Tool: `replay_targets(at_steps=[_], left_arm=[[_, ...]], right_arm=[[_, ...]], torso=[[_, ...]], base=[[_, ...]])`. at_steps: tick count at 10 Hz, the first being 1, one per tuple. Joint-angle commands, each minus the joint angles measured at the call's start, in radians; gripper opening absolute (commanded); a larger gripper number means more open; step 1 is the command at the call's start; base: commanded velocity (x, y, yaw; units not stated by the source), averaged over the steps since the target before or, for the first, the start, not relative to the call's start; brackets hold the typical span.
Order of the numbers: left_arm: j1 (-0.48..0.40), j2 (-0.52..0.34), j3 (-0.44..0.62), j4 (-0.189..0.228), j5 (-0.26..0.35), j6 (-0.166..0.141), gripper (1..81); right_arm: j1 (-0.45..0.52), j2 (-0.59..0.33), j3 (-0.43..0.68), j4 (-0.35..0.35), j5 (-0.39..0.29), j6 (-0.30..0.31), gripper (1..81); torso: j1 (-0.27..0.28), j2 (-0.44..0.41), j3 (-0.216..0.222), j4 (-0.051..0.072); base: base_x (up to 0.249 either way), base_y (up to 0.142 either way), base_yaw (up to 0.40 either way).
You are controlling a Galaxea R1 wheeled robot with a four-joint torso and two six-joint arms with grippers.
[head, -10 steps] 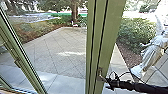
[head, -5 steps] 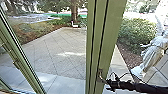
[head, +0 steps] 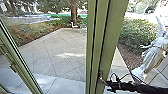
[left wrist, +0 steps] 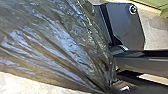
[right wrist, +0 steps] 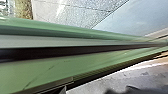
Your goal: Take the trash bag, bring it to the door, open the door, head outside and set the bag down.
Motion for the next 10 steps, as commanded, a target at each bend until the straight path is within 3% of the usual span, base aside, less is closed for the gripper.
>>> replay_targets(at_steps=[1, 10], left_arm=[[-0.028, -0.006, 0.005, -0.01, 0.068, -0.004, 1.0], [-0.027, -0.009, 0.005, -0.01, 0.068, -0.004, 1.0]], right_arm=[[0.017, 0.051, -0.055, -0.013, -0.255, 0.044, 81.1], [0.081, 0.034, -0.078, -0.013, -0.253, 0.06, 81.1]], torso=[[0.0, 0.0, 0.0, 0.0], [-0.001, 0.0, 0.0, 0.0]], base=[[0.081, 0.0, 0.0], [0.076, 0.0, 0.0]])
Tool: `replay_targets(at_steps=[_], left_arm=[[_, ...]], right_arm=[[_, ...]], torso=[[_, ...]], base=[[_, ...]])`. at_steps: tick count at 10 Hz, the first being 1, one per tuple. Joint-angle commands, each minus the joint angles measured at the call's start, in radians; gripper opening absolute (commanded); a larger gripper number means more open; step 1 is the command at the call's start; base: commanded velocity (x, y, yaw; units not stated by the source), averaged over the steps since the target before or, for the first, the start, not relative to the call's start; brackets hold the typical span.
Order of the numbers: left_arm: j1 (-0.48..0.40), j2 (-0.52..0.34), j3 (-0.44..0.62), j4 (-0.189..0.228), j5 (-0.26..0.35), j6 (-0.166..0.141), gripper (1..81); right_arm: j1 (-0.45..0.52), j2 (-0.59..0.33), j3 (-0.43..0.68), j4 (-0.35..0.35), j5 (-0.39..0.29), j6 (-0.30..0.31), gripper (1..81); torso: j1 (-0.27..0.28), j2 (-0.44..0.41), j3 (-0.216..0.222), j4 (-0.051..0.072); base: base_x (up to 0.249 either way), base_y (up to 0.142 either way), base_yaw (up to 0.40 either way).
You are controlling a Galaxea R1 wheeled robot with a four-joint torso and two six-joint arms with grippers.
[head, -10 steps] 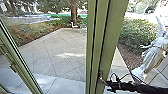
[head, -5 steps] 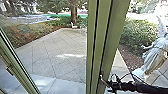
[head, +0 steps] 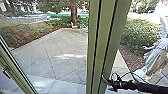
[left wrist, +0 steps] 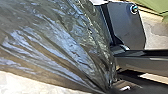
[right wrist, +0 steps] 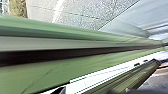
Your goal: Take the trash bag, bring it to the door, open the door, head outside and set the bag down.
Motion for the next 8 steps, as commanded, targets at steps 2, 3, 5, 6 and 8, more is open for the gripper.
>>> replay_targets(at_steps=[2, 3, 5, 6, 8], left_arm=[[-0.025, -0.004, 0.005, -0.01, 0.07, -0.004, 1.0], [-0.025, -0.004, 0.005, -0.008, 0.07, -0.004, 1.0], [-0.023, -0.004, 0.005, -0.008, 0.07, -0.004, 1.0], [-0.021, -0.006, 0.005, -0.008, 0.07, -0.004, 1.0], [-0.018, -0.007, 0.005, -0.008, 0.07, -0.004, 1.0]], right_arm=[[0.072, 0.028, -0.067, -0.027, -0.211, 0.035, 81.1], [0.084, 0.015, -0.067, -0.025, -0.211, 0.035, 81.1], [0.115, -0.004, -0.067, -0.025, -0.213, 0.037, 81.1], [0.141, -0.013, -0.068, -0.025, -0.22, 0.037, 81.1], [0.184, -0.042, -0.068, -0.022, -0.226, 0.037, 81.1]], torso=[[0.001, 0.0, 0.0, 0.0], [0.002, 0.001, -0.001, 0.0], [0.003, 0.002, -0.002, 0.0], [0.003, 0.003, -0.002, 0.0], [0.004, 0.003, -0.003, 0.0]], base=[[0.0, 0.0, 0.0], [0.0, 0.0, 0.0], [0.0, 0.0, 0.0], [0.0, 0.0, 0.0], [0.0, 0.0, 0.0]])
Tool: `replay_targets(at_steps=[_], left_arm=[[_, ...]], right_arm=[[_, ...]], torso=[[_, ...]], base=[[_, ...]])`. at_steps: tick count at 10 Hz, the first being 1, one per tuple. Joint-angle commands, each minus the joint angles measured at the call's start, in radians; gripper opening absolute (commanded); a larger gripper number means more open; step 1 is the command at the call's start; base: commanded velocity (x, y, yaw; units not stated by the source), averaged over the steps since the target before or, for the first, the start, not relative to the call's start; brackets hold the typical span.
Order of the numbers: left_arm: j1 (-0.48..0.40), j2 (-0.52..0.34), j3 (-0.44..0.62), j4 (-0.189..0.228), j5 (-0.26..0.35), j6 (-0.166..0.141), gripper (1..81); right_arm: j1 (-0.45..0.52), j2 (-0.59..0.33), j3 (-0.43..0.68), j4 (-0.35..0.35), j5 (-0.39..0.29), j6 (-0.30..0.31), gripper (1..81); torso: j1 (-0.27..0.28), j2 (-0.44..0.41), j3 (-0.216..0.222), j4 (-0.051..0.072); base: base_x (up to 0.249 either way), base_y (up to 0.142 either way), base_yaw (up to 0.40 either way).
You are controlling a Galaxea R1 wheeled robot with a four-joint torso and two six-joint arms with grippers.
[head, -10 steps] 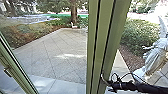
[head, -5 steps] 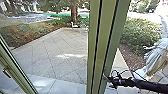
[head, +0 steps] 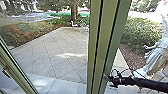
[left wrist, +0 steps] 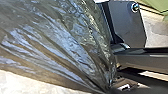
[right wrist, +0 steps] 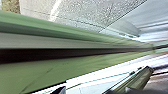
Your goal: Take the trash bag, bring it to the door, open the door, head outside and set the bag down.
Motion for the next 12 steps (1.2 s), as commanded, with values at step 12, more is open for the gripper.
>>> replay_targets(at_steps=[12], left_arm=[[-0.019, -0.01, 0.008, -0.007, 0.07, -0.004, 1.0]], right_arm=[[0.264, -0.221, 0.075, -0.095, -0.262, -0.01, 81.1]], torso=[[0.001, 0.002, -0.003, 0.002]], base=[[0.0, 0.0, 0.0]])
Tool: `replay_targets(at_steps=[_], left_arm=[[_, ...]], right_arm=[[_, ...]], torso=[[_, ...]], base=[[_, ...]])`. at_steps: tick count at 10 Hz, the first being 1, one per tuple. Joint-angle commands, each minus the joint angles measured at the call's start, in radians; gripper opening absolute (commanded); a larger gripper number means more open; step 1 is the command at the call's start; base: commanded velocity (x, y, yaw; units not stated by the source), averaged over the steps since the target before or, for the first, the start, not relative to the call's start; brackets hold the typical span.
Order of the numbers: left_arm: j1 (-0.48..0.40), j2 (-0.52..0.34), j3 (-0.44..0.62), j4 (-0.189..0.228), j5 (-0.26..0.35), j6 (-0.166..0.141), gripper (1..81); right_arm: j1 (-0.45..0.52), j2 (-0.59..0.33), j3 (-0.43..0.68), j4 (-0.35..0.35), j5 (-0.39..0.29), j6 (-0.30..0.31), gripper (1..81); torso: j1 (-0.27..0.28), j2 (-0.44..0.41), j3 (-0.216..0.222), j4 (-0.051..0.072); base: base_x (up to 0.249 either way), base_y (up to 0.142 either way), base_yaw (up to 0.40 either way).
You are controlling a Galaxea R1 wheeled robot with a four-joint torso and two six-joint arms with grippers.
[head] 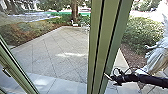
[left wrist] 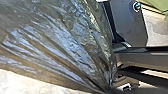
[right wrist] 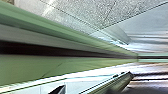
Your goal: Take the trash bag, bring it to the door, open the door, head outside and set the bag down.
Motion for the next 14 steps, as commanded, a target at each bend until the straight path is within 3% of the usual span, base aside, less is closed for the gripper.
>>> replay_targets(at_steps=[1, 10, 11, 13, 14], left_arm=[[-0.02, -0.006, 0.008, -0.007, 0.071, -0.004, 1.0], [-0.017, -0.009, 0.01, -0.009, 0.071, -0.004, 1.0], [-0.017, -0.009, 0.01, -0.009, 0.071, -0.004, 1.0], [-0.015, -0.01, 0.01, -0.009, 0.071, -0.004, 1.0], [-0.017, -0.009, 0.01, -0.009, 0.071, -0.004, 1.0]], right_arm=[[0.202, -0.155, -0.01, -0.03, -0.12, 0.049, 81.1], [0.321, -0.282, 0.151, -0.051, -0.121, 0.05, 81.1], [0.341, -0.287, 0.165, -0.053, -0.123, 0.049, 81.1], [0.367, -0.287, 0.208, -0.095, -0.201, 0.049, 81.1], [0.386, -0.282, 0.228, -0.124, -0.245, 0.049, 81.1]], torso=[[0.0, 0.0, 0.0, 0.0], [0.001, 0.001, 0.0, 0.001], [0.001, 0.001, 0.022, 0.001], [0.002, 0.001, 0.06, 0.001], [0.002, 0.002, 0.024, 0.001]], base=[[0.0, 0.0, 0.0], [0.0, 0.0, 0.0], [0.0, 0.0, 0.0], [0.0, 0.0, 0.0], [0.0, 0.0, 0.0]])
